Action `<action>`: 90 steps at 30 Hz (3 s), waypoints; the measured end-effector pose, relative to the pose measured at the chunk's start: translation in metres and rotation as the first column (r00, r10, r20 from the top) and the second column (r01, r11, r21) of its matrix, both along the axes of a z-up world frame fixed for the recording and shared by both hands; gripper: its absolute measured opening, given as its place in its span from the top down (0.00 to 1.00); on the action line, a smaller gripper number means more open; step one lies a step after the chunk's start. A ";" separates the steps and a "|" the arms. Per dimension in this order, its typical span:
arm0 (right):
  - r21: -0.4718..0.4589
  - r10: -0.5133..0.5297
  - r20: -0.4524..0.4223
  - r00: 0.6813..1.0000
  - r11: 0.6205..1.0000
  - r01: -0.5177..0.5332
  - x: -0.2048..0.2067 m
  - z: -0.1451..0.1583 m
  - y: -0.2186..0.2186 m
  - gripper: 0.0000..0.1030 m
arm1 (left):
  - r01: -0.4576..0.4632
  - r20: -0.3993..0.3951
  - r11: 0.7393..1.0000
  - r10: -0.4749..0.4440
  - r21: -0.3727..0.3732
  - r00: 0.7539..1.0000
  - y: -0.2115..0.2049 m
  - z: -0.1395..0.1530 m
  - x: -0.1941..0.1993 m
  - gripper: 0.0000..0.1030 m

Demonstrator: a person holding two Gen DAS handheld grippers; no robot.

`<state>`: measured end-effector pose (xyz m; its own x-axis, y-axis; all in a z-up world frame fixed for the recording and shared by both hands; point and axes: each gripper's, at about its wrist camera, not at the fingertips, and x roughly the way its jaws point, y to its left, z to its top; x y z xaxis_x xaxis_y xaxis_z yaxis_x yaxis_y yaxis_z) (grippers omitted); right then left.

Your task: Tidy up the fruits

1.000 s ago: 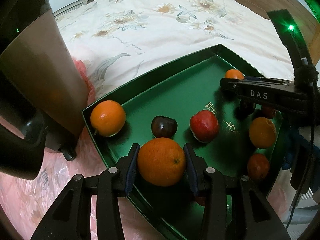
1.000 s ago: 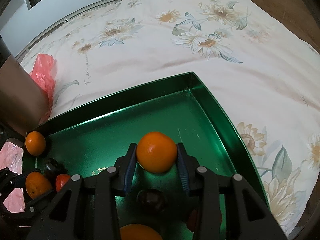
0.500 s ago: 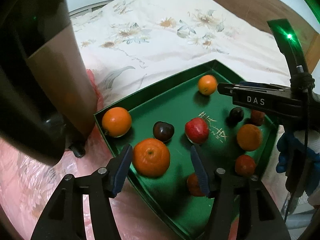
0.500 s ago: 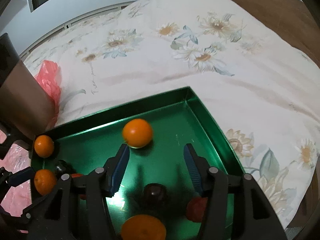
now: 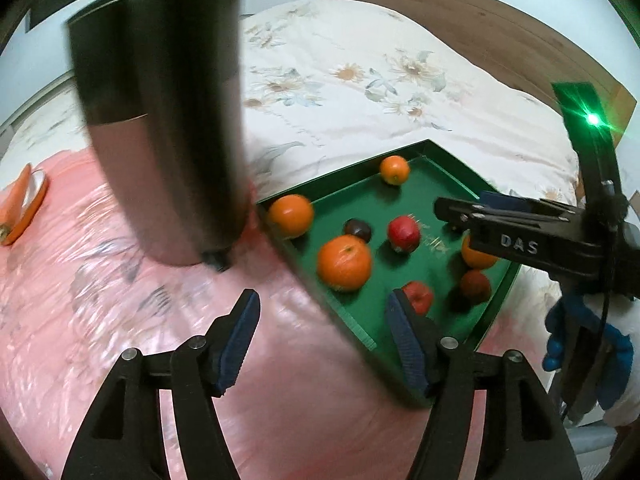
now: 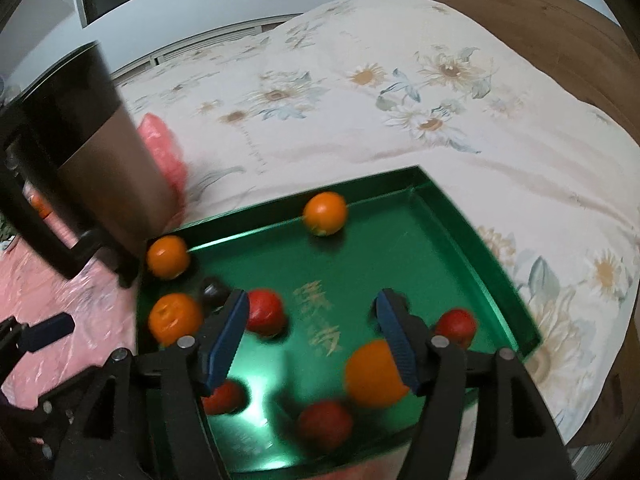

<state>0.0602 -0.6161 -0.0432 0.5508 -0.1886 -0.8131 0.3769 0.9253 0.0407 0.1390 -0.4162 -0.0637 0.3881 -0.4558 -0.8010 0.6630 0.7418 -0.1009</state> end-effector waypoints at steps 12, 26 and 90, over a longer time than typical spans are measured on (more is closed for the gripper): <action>-0.010 0.049 0.023 0.999 0.999 -0.049 -0.012 0.005 0.074 0.00 | -0.140 0.050 0.990 0.139 0.005 0.989 0.104 -0.002 0.006 0.34; -0.012 0.169 0.037 0.985 0.986 -0.169 -0.007 -0.004 0.167 0.00 | -0.260 0.098 0.965 0.263 -0.041 0.960 0.192 0.003 -0.005 0.26; -0.174 0.351 0.283 0.892 0.934 -0.312 -0.153 0.084 0.306 0.00 | -0.480 0.302 0.858 0.513 -0.180 0.803 0.341 0.085 -0.185 0.02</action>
